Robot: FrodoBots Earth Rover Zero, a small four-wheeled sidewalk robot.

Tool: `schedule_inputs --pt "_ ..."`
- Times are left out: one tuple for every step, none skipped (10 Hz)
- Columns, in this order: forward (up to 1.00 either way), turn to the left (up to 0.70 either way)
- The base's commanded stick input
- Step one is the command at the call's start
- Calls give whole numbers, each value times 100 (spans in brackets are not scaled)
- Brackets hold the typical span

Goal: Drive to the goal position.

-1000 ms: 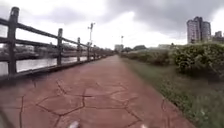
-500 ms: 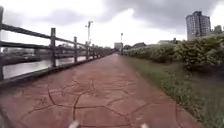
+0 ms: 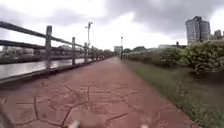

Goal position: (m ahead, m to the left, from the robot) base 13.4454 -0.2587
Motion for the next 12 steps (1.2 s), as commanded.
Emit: schedule_inputs --pt "70 0" --pt "70 0" --pt "70 0" --pt "70 0" --pt "70 0" --pt "70 0" --pt "70 0" --pt "70 0" --pt "70 0" --pt "70 0" --pt "70 0" --pt "70 0"
